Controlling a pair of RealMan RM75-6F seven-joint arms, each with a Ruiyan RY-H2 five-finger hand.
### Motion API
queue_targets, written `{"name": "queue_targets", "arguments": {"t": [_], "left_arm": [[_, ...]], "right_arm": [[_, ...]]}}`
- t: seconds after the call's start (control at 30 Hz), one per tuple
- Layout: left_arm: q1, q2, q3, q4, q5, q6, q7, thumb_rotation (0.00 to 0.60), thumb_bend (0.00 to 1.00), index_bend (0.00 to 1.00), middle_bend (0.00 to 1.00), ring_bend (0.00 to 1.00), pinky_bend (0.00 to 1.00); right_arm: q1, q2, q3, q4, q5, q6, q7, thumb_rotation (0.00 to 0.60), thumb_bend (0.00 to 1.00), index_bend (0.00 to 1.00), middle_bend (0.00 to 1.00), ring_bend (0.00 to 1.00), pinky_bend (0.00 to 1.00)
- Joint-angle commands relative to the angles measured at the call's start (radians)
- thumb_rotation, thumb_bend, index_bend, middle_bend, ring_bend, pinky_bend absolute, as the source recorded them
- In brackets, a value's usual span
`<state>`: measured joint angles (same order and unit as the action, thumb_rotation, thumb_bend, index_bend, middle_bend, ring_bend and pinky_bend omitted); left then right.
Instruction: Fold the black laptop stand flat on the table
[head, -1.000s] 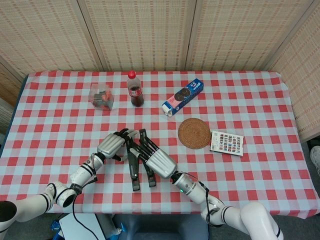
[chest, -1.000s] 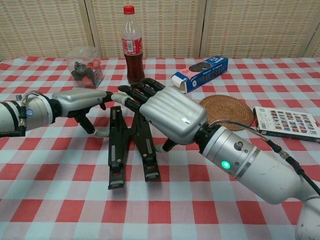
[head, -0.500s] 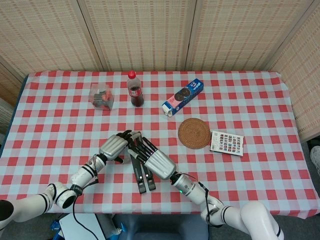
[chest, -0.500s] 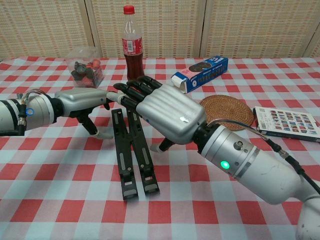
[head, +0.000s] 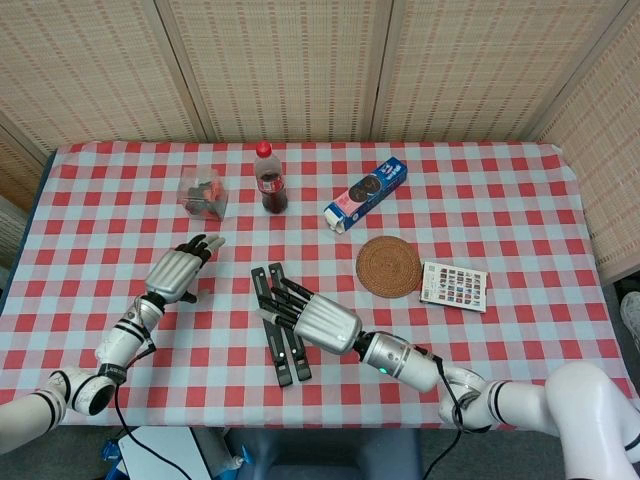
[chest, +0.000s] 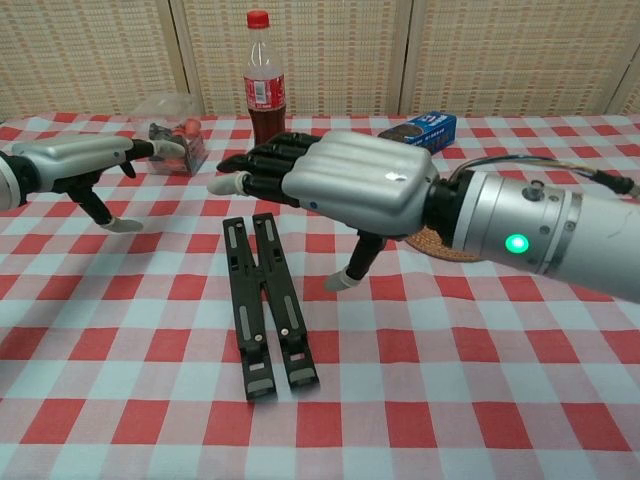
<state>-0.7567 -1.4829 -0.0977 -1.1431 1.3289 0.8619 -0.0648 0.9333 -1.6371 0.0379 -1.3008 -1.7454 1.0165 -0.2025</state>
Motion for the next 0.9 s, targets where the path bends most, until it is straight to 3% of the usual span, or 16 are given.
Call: {"name": "queue_targets", "arguments": {"t": [0.03,0.23,0.5,0.9], "left_arm": [[0.016,0.024,-0.005,-0.017,-0.007,0.018,0.007,0.600,0.26,0.00,0.00,0.04,0.22],[0.037,0.050,-0.004,-0.040,-0.009,0.038,0.011,0.600,0.26,0.00,0.00,0.04,0.21],[0.057,0.064,-0.002,-0.046,-0.009,0.048,-0.007,0.600,0.26,0.00,0.00,0.04,0.21],[0.076,0.064,0.001,-0.031,-0.003,0.047,-0.041,0.600,0.26,0.00,0.00,0.03,0.21]], "right_arm": [[0.114,0.092,-0.002,-0.069,-0.023,-0.148,0.076,0.600,0.00,0.00,0.03,0.00,0.00],[0.208,0.092,-0.010,-0.034,-0.040,-0.267,0.117,0.600,0.03,0.03,0.11,0.00,0.00],[0.286,0.046,-0.038,0.030,-0.069,-0.339,0.141,0.600,0.04,0.10,0.15,0.00,0.00],[0.331,-0.007,-0.093,0.119,-0.101,-0.353,0.152,0.600,0.04,0.12,0.16,0.00,0.00]]}}
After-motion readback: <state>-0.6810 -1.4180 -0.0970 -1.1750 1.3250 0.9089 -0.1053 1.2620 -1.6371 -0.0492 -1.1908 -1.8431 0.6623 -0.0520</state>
